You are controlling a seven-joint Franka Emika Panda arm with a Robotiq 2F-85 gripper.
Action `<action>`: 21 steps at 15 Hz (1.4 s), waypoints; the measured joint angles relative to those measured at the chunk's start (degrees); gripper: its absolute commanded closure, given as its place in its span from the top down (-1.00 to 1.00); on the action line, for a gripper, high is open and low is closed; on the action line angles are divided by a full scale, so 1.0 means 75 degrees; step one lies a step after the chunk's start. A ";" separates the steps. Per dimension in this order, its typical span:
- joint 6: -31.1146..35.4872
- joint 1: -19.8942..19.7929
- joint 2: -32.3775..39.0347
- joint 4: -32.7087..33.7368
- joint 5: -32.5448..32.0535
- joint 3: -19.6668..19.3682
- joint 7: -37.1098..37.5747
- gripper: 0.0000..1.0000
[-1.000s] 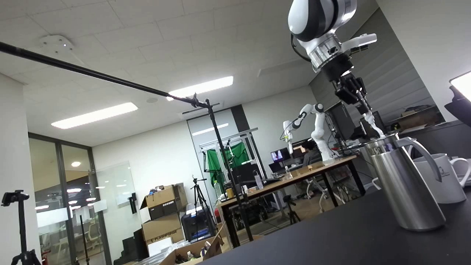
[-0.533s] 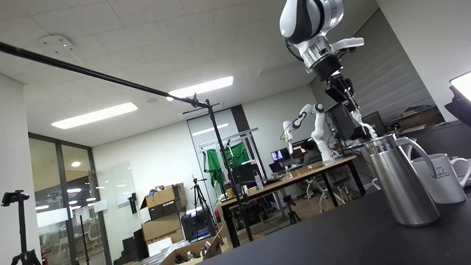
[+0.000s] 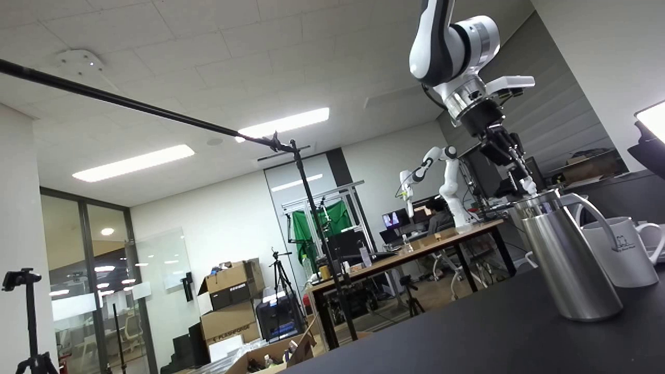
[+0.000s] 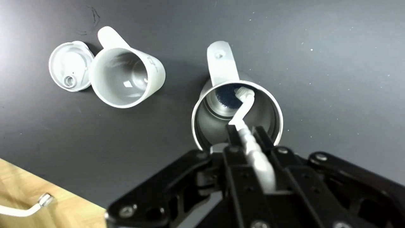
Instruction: Use the object to clean the flask
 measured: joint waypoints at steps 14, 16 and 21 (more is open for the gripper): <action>-0.0537 0.0066 -0.0314 0.0465 -0.0015 0.0066 -0.0001 -0.92; -0.0539 0.0060 -0.0189 0.0435 -0.0008 0.0064 -0.0002 -0.92; -0.0543 0.0040 0.0261 0.0421 -0.0016 0.0058 -0.0006 -0.92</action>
